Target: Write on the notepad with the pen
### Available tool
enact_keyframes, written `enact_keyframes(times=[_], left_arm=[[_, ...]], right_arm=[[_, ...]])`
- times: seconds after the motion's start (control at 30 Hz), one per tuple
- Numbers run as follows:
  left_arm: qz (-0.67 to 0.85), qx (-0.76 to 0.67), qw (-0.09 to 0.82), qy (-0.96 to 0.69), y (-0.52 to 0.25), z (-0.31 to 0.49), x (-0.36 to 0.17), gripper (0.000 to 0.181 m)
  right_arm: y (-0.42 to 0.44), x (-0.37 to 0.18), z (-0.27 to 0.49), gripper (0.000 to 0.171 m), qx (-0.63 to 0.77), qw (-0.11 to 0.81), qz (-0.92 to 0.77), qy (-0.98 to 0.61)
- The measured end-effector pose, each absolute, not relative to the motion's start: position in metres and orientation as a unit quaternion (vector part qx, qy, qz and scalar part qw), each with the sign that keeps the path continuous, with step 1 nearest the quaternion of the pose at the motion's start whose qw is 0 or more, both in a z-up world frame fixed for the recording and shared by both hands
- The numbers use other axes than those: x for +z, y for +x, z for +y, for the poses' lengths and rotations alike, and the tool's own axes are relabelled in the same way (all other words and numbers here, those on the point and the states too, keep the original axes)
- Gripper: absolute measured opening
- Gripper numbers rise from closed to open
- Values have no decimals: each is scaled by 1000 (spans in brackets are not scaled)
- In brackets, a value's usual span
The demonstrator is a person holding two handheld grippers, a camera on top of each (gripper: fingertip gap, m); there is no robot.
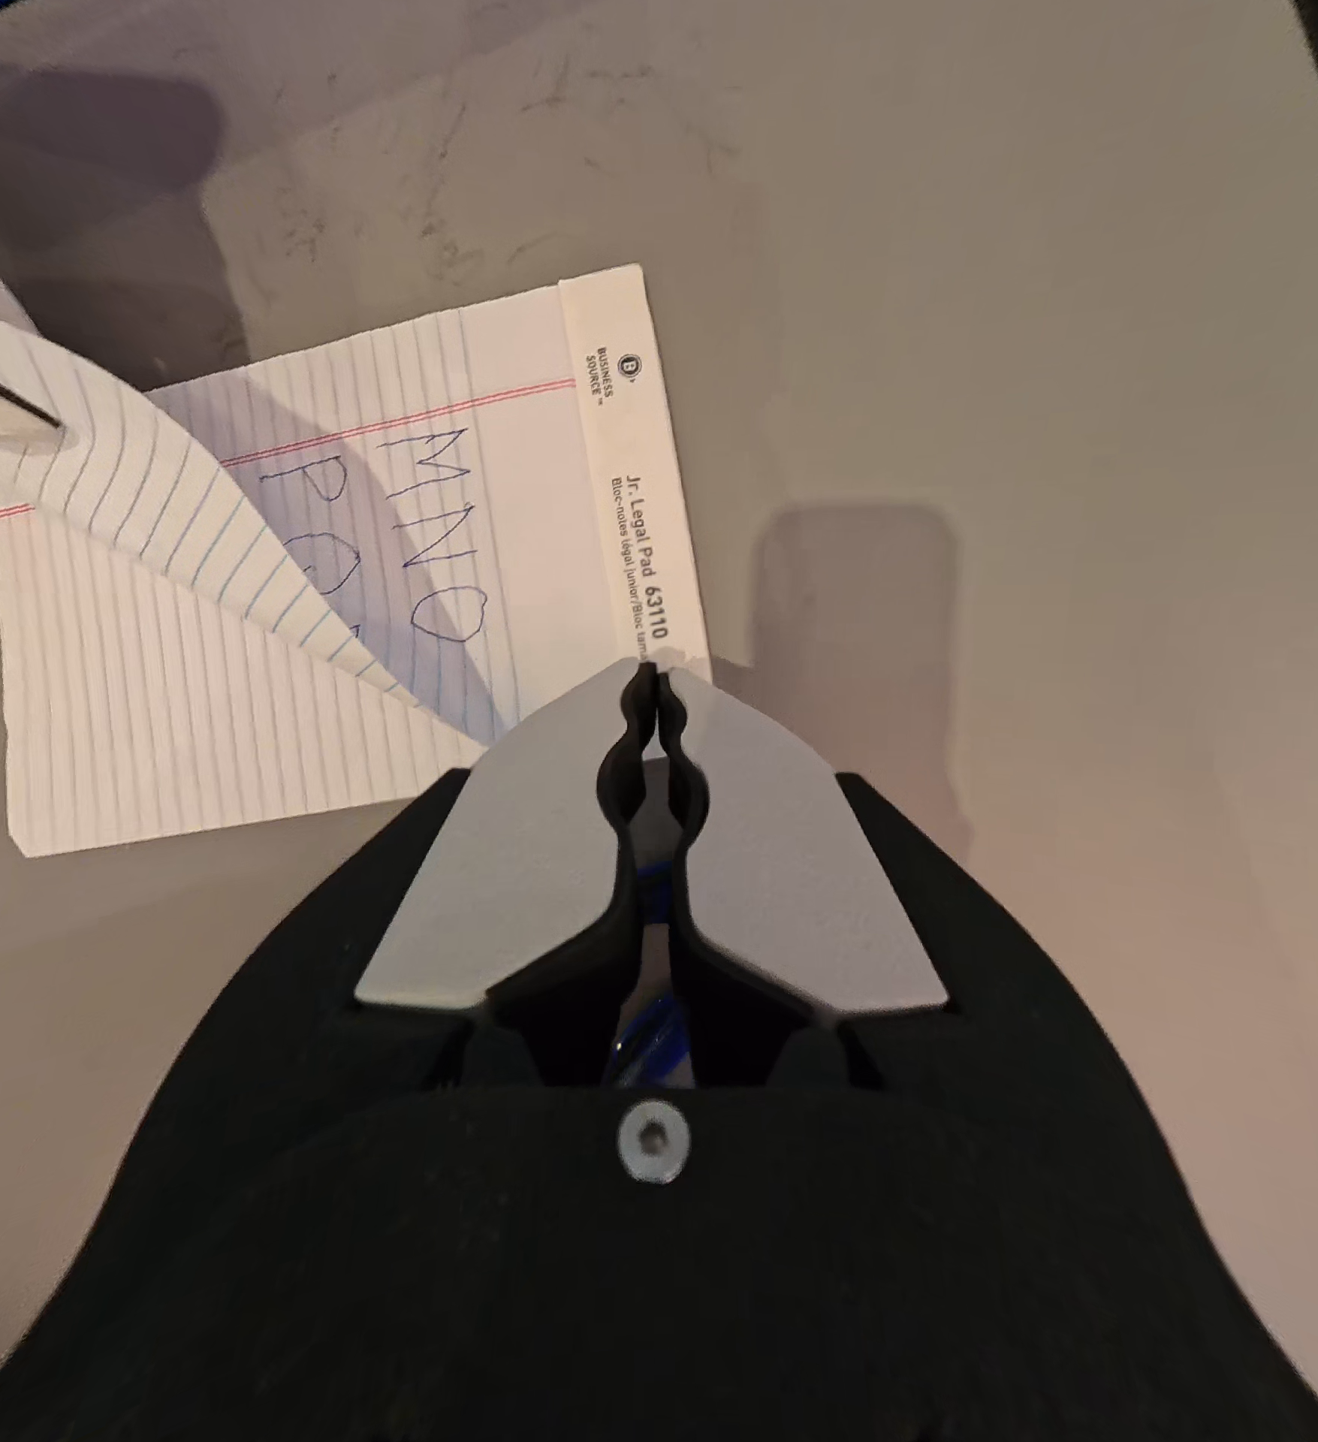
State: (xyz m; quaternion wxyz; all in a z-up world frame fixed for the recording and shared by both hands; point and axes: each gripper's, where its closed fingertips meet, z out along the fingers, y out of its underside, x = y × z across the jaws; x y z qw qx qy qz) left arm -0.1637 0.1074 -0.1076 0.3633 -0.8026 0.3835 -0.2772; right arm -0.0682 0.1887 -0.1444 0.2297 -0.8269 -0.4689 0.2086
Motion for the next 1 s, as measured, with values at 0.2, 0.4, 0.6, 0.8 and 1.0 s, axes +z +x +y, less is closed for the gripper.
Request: enact_keyframes(times=[0.2,0.4,0.6,0.8,1.0], left_arm=[[385,-280,363,-801,-163,106,-107,0],[385,-282,363,-800,-164,104,-108,0],[367,-302,369,-799,-166,105,-103,0],[362,-307,371,-798,-167,106,-101,0],[364,-301,371,-799,-169,109,-100,0]], right_arm=[[-63,-150,185,0,188,215,-478,-830],[-62,-151,184,0,174,208,-472,-839],[-62,-151,184,0,185,212,-469,-837],[-62,-151,184,0,200,218,-469,-832],[-62,-151,184,0,203,223,-473,-828]])
